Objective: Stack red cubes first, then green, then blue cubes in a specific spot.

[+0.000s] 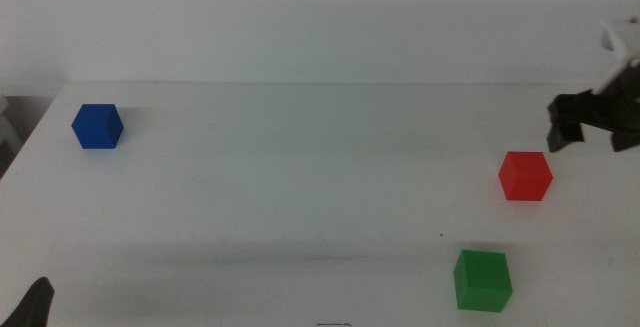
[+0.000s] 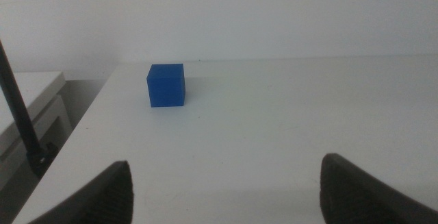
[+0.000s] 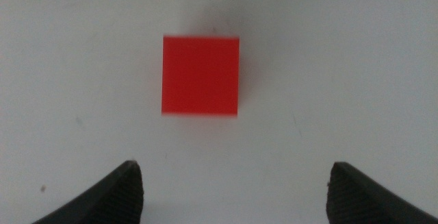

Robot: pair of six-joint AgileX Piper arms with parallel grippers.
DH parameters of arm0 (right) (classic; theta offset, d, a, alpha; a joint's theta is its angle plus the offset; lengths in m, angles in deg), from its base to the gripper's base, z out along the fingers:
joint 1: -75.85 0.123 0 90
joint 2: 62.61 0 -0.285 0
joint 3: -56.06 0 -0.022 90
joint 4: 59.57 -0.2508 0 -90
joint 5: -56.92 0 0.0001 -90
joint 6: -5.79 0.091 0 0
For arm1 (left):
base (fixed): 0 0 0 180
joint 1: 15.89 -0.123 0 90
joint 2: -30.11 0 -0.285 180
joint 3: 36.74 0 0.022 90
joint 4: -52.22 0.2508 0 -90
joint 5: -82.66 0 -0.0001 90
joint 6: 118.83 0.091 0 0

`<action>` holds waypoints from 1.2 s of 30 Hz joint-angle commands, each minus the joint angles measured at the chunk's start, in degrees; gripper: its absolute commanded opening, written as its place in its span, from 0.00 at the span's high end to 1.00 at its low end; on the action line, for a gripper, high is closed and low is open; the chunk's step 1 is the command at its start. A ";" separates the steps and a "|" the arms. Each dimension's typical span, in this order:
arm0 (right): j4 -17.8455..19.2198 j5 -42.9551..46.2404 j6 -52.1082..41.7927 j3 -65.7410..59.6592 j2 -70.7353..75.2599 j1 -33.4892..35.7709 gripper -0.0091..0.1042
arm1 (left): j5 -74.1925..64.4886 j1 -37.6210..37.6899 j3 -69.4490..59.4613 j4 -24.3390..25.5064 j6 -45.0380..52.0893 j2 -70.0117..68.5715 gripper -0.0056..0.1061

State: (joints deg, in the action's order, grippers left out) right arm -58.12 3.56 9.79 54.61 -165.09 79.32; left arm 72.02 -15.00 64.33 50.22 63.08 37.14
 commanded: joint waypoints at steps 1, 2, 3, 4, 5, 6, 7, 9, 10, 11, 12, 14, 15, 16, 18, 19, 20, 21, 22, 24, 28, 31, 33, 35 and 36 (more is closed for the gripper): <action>0.74 1.09 -1.22 4.86 -1.29 -0.25 0.09 | 4.38 0.06 0.20 -0.21 -0.20 -1.18 0.11; 0.74 1.09 -1.48 5.92 -2.65 -0.25 0.09 | 4.38 0.06 0.20 -0.21 -0.20 -1.18 0.11; 0.74 1.14 -1.81 6.78 -3.87 -0.25 0.09 | 4.38 0.06 0.20 -0.21 -0.20 -1.18 0.11; 0.74 1.30 -2.08 7.34 -4.77 -0.25 0.09 | 4.38 0.06 0.20 -0.21 -0.20 -1.18 0.11; 0.74 1.48 -2.32 7.88 -5.80 -0.25 0.09 | 4.38 0.06 0.20 -0.21 -0.20 -1.18 0.11; 0.69 1.63 -2.45 8.28 -6.89 -0.25 0.09 | 4.38 0.06 0.20 -0.21 -0.20 -1.18 0.11; 0.69 1.82 -2.45 8.47 -7.59 -0.25 0.09 | 4.38 0.06 0.20 -0.21 -0.20 -1.18 0.11; 0.69 2.48 -2.45 8.48 -9.05 -0.25 0.09 | 4.38 0.06 0.20 -0.21 -0.20 -1.18 0.11; 0.69 2.70 -2.49 8.48 -9.58 -0.25 0.09 | 4.38 0.06 0.20 -0.21 -0.20 -1.18 0.11; 0.69 3.12 -2.49 8.48 -10.27 -0.25 0.09 | 4.38 0.06 0.20 -0.21 -0.20 -1.18 0.11; 0.69 3.60 -2.49 8.48 -10.88 -0.25 0.09 | 4.38 0.06 0.20 -0.21 -0.20 -1.18 0.11; 0.44 4.76 -2.49 8.53 -11.86 -0.18 0.09 | 4.38 0.06 0.20 -0.21 -0.20 -1.18 0.11; 0.33 5.16 -2.49 8.53 -12.27 -0.18 0.09 | 4.38 0.06 0.20 -0.21 -0.20 -1.18 0.11; 0.27 5.32 -2.49 8.53 -12.67 -0.18 0.09 | 4.38 0.06 0.20 -0.21 -0.20 -1.18 0.11; 0.28 5.90 -2.49 8.53 -13.10 -0.18 0.09 | 4.38 0.06 0.20 -0.21 -0.20 -1.18 0.11; 0.28 6.24 -2.49 8.53 -13.24 -0.18 0.09 | 4.38 0.06 0.20 -0.21 -0.20 -1.18 0.11; 0.28 6.39 -2.49 8.53 -13.29 -0.18 0.09 | 4.38 0.06 0.20 -0.21 -0.20 -1.18 0.11; 0.28 6.63 -2.49 8.53 -13.29 -0.18 0.09 | 4.38 0.06 0.20 -0.21 -0.20 -1.18 0.11; 0.28 6.89 -2.49 8.53 -13.29 -0.18 0.09 | 4.38 0.06 0.20 -0.21 -0.20 -1.18 0.11; 0.21 7.25 -2.49 8.53 -13.29 -0.18 0.09 | 4.38 0.06 0.20 -0.21 -0.20 -1.18 0.11; -0.61 7.30 -2.49 8.53 -13.29 0.18 0.09 | 4.38 0.06 0.20 -0.21 -0.20 -1.18 0.11; -0.53 7.50 -2.74 8.53 -13.29 1.07 0.09 | 4.38 0.06 0.20 -0.21 -0.20 -1.18 0.11; -0.41 8.03 -3.02 8.53 -13.29 2.00 0.09 | 4.38 0.06 0.20 -0.21 -0.20 -1.18 0.11; 0.74 8.76 -3.07 8.53 -13.68 2.69 0.09 | 4.38 0.06 0.20 -0.21 -0.20 -1.18 0.11; 1.38 9.04 -3.07 8.53 -13.98 2.98 0.09 | 4.38 0.06 0.20 -0.21 -0.20 -1.18 0.11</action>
State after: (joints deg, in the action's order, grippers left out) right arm -58.31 10.48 7.40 61.37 -181.67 82.01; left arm 72.02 -15.00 64.33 50.22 63.08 37.14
